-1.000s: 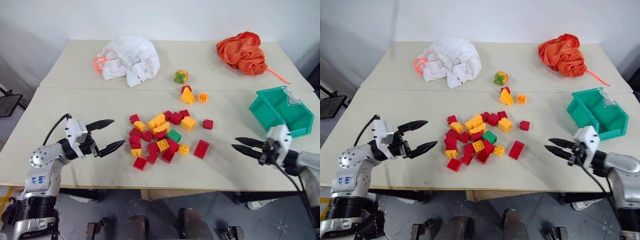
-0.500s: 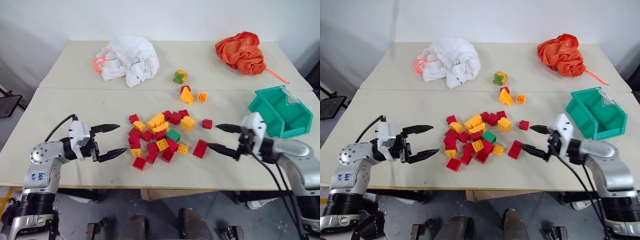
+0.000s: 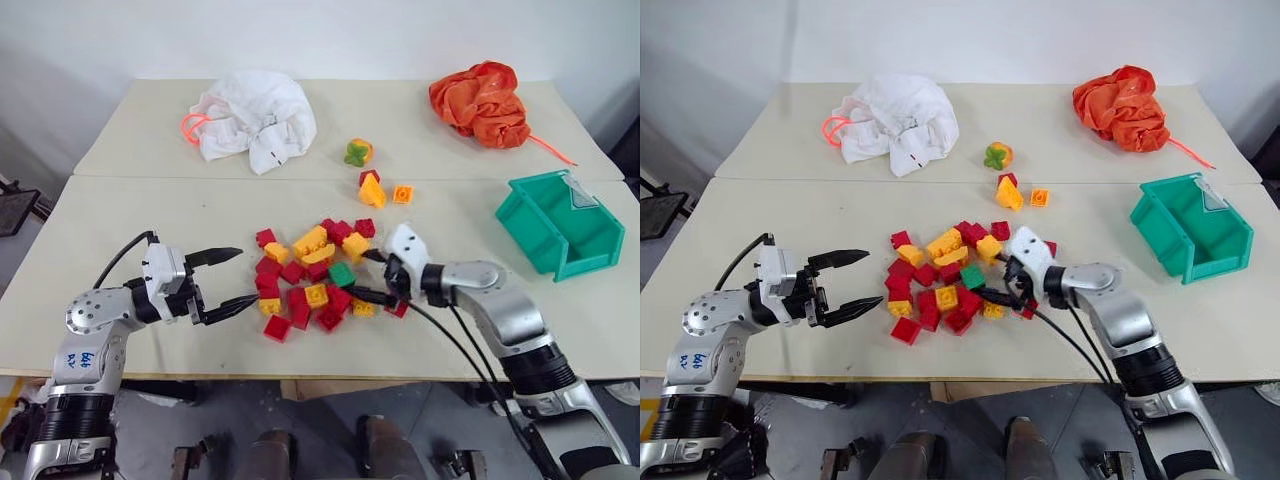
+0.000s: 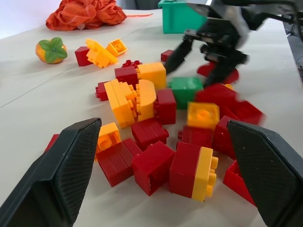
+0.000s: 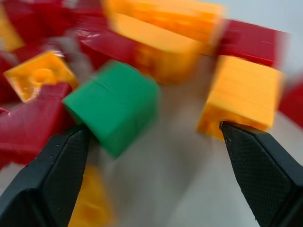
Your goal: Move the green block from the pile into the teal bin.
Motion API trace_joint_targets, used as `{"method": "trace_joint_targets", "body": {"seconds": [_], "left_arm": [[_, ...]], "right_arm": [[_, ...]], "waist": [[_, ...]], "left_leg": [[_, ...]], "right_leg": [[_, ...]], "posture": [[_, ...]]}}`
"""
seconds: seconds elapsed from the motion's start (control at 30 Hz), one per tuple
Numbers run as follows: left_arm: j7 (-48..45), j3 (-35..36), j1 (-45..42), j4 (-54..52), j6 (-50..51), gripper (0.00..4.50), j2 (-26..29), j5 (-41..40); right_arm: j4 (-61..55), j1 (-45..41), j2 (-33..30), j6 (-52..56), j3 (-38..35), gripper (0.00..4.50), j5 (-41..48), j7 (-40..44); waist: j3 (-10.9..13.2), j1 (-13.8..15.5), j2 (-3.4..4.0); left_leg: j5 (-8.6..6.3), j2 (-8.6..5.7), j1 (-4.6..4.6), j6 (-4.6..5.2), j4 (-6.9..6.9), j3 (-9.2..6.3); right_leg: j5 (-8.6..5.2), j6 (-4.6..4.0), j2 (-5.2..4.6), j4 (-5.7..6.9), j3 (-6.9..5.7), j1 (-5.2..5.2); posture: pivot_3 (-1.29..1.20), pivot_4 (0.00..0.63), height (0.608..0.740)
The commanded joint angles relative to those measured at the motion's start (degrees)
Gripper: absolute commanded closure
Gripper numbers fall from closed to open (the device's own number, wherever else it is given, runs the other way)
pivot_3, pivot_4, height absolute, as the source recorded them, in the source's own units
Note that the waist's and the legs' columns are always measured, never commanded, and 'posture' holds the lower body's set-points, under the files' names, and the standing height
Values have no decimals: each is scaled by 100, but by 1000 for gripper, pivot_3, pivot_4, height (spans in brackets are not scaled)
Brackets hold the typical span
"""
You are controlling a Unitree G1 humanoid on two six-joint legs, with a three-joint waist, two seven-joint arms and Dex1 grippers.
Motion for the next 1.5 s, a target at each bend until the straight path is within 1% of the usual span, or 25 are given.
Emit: {"method": "trace_joint_targets", "body": {"seconds": [0.03,0.2,0.37,0.4,0.43,0.5,0.53,0.57,0.6,0.77,0.87,1.0,1.07,1.17,1.27,1.37,1.5], "left_arm": [[67,150,64,-204,-15,0,6,-122],[83,135,50,-188,-17,0,1,-124],[30,65,-86,-84,-26,0,-14,-102],[21,48,-121,-66,-25,0,-23,-99],[9,32,-151,-53,-24,0,-31,-99],[-16,14,-183,-38,-22,0,-38,-104],[-43,-11,-203,-38,-7,0,-45,-112],[-73,-40,-228,-42,10,0,-58,-122],[-96,-58,-246,-44,23,0,-69,-126],[-83,-190,-359,-154,131,0,-229,-162],[41,-264,-493,-262,212,0,-444,-227],[286,-393,-792,-425,416,0,-822,-321],[379,-478,-956,-478,489,0,-1001,-335],[529,-589,-1164,-464,545,0,-1182,-273],[658,-744,-1439,-237,472,0,-1324,-50],[590,-788,-1531,-80,380,0,-1333,5],[480,-812,-1625,148,263,0,-1316,40]], "right_arm": [[-395,98,112,222,101,14,31,-115],[-229,97,242,200,68,14,-197,-446],[-148,115,248,165,-126,14,23,-328],[-180,133,220,158,-144,407,88,-232],[-215,151,206,120,-164,620,128,-169],[-255,172,217,38,-213,1230,174,-111],[-306,195,203,-2,-244,1612,247,-12],[-368,230,190,-138,-288,1895,346,137],[-409,255,179,-238,-318,2055,416,244],[-605,485,69,-840,-675,2054,624,480],[-775,690,89,-1230,-1320,2054,953,387],[-844,939,99,-1696,-2356,2054,1209,-116],[-724,1030,-39,-1819,-2893,2054,1213,-412],[-366,1040,-317,-2044,-3558,2054,1078,-823],[347,1030,-784,-2158,-4080,2054,473,-1680],[996,784,-990,-2222,-4235,2054,88,-2422],[2141,326,-1300,-2410,-4174,2054,-309,-2936]], "waist": [[0,2,0],[0,-6,0],[-1,-6,-1],[-1,-6,-1],[-1,-6,-1],[-1,-6,-1],[-1,-7,-1],[-1,-7,-1],[0,-7,-1],[0,-2,-1],[0,38,-1],[0,67,-3],[0,57,-3],[0,53,-3],[0,54,-3],[0,34,-3],[0,-21,-1]], "left_leg": [[0,-1,0,0,1,0],[0,-1,2,0,0,-1],[0,-1,3,0,1,-1],[0,-2,3,0,2,-1],[0,-2,3,0,2,-1],[0,-3,3,0,2,-1],[0,-3,3,0,1,-1],[0,-3,3,0,1,-1],[0,-3,2,0,0,-1],[0,-4,2,0,2,-1],[0,-4,2,0,2,-1],[0,-8,1,1,8,-3],[0,-9,1,1,9,-3],[0,-8,2,1,8,1],[0,-8,3,2,7,6],[0,-7,6,2,6,12],[1,-4,11,2,5,31]], "right_leg": [[0,0,-1,0,0,1],[0,0,0,0,0,1],[0,0,0,0,0,2],[0,0,0,0,0,3],[0,0,0,0,0,3],[0,0,0,1,0,3],[0,0,0,1,0,3],[0,0,0,1,0,3],[0,0,0,0,0,3],[0,0,-1,1,0,3],[0,0,0,1,0,3],[1,2,-3,0,-1,7],[2,4,-3,1,0,10],[2,4,0,4,1,8],[2,4,1,5,4,8],[2,4,5,15,8,8],[2,3,10,41,21,0]], "posture": [[0,150,740],[0,150,740],[0,150,740],[0,150,740],[0,150,740],[0,150,740],[0,150,740],[0,150,740],[0,150,740],[0,150,740],[0,150,740],[0,150,740],[0,150,740],[0,150,740],[0,150,740],[0,150,740],[0,150,740]]}}
